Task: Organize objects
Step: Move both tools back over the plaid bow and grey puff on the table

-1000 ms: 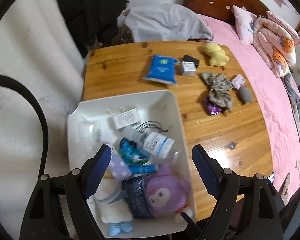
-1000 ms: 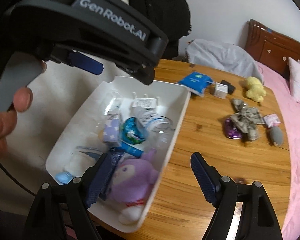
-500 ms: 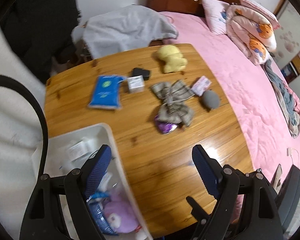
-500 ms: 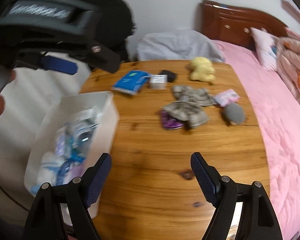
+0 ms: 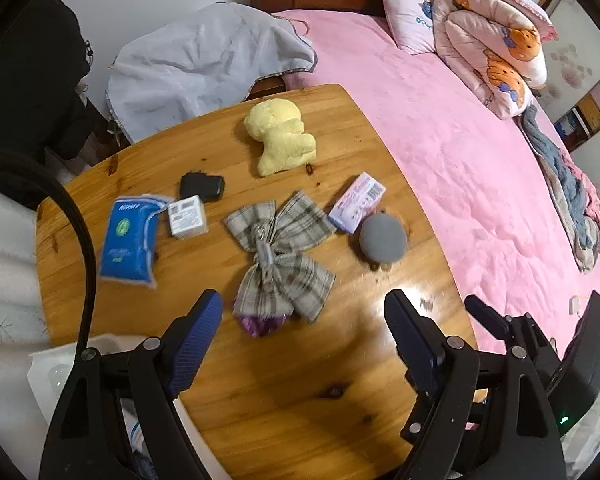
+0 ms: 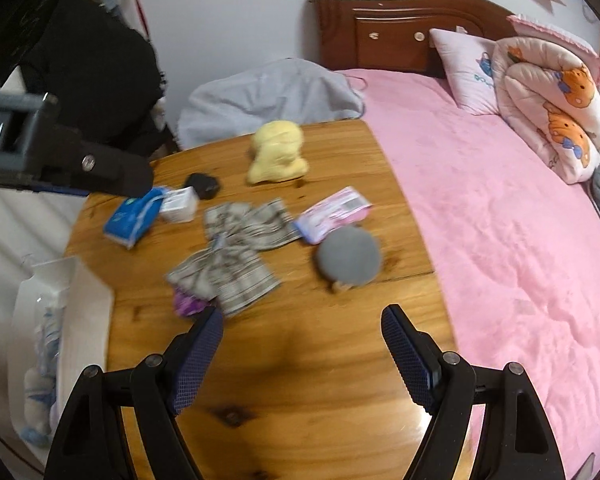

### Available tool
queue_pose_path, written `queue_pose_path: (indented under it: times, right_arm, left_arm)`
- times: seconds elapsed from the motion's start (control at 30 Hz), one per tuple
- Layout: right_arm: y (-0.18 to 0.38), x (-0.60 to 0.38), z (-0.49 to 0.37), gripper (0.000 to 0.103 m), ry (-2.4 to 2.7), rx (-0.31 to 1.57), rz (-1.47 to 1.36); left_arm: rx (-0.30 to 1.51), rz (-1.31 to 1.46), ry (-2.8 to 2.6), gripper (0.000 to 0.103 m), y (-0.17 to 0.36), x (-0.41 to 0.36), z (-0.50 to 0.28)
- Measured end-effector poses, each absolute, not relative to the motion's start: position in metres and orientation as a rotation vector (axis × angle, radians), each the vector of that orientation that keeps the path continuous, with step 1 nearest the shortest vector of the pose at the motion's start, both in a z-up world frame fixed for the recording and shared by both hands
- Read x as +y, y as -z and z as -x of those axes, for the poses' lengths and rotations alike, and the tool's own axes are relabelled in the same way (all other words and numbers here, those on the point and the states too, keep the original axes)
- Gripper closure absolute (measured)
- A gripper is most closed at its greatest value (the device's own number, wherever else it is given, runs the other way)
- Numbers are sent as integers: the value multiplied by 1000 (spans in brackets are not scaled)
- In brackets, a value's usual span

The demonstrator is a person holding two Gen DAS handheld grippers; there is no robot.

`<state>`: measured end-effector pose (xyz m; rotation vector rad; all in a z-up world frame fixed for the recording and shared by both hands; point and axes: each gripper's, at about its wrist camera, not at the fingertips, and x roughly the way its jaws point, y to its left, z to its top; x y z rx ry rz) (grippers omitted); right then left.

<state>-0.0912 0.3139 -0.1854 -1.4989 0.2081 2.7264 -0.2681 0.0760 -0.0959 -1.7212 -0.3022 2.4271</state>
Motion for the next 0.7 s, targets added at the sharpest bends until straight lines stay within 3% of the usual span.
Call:
queue_pose_path:
  times: [0.7]
  right_arm:
    - [258, 357, 165, 21, -2663, 217, 1607]
  left_arm:
    - [-249, 2044, -2323, 18, 210, 94, 334]
